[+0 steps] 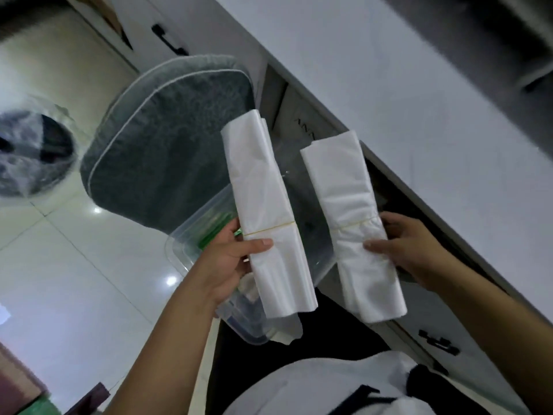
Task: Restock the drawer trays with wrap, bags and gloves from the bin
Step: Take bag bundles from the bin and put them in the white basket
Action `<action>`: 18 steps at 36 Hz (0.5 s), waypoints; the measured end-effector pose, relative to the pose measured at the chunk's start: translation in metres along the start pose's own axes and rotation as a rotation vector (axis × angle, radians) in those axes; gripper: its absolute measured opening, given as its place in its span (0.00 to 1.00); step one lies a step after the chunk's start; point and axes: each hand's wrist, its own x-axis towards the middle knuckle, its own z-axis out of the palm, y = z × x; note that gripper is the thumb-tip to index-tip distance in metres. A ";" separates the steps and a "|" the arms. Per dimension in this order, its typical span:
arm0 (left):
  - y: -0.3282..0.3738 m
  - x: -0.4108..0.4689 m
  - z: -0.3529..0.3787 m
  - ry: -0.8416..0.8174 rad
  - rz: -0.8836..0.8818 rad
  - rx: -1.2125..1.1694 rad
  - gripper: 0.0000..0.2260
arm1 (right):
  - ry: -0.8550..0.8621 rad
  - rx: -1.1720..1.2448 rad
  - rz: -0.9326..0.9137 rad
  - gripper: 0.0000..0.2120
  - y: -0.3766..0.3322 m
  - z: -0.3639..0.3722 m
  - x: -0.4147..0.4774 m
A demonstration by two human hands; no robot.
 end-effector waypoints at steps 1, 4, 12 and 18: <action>0.002 0.001 0.010 -0.017 0.016 0.027 0.30 | 0.013 0.036 0.001 0.18 0.000 -0.010 -0.013; 0.009 0.002 0.038 -0.050 0.071 0.102 0.30 | 0.081 0.161 0.010 0.17 0.002 -0.040 -0.039; -0.005 -0.008 0.124 -0.074 0.173 0.231 0.32 | 0.249 0.392 0.068 0.14 0.038 -0.153 -0.052; -0.047 -0.001 0.209 -0.078 0.179 0.304 0.31 | 0.288 0.491 0.105 0.12 0.093 -0.236 -0.038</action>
